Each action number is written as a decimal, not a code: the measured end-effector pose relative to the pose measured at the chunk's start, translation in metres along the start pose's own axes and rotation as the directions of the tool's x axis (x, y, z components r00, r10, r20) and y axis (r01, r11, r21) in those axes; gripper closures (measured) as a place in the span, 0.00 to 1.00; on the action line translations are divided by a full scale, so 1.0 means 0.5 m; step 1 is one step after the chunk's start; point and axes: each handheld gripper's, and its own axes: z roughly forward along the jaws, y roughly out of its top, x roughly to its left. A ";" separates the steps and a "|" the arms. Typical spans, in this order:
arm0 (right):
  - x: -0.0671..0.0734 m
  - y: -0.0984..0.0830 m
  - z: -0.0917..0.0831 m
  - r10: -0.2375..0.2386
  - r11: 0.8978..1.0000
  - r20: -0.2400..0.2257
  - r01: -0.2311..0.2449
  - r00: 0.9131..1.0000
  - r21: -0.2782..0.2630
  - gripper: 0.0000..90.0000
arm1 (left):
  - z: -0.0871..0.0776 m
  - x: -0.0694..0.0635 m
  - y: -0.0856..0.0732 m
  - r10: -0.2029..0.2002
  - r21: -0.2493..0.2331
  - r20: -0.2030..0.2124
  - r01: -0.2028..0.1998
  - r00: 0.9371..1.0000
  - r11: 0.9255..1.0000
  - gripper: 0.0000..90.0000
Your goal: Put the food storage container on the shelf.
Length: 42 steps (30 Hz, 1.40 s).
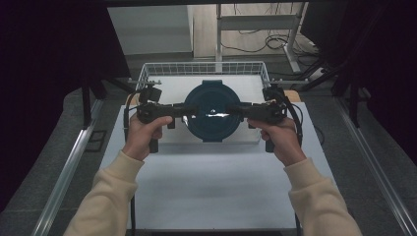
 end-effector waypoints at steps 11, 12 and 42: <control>-0.003 0.064 0.018 -0.020 1.000 -0.009 0.020 1.000 -0.001 0.43 | -0.009 0.022 0.056 -0.003 -0.021 0.002 0.003 1.000 1.000 0.46; -0.004 0.072 0.021 -0.019 1.000 -0.007 0.019 1.000 0.003 0.43 | -0.009 0.025 0.059 -0.004 -0.021 0.003 0.004 1.000 1.000 0.46; -0.102 0.154 0.101 0.096 0.994 0.014 -0.097 0.995 0.049 0.43 | 0.063 0.138 0.140 -0.132 0.007 0.022 0.132 0.991 0.991 0.46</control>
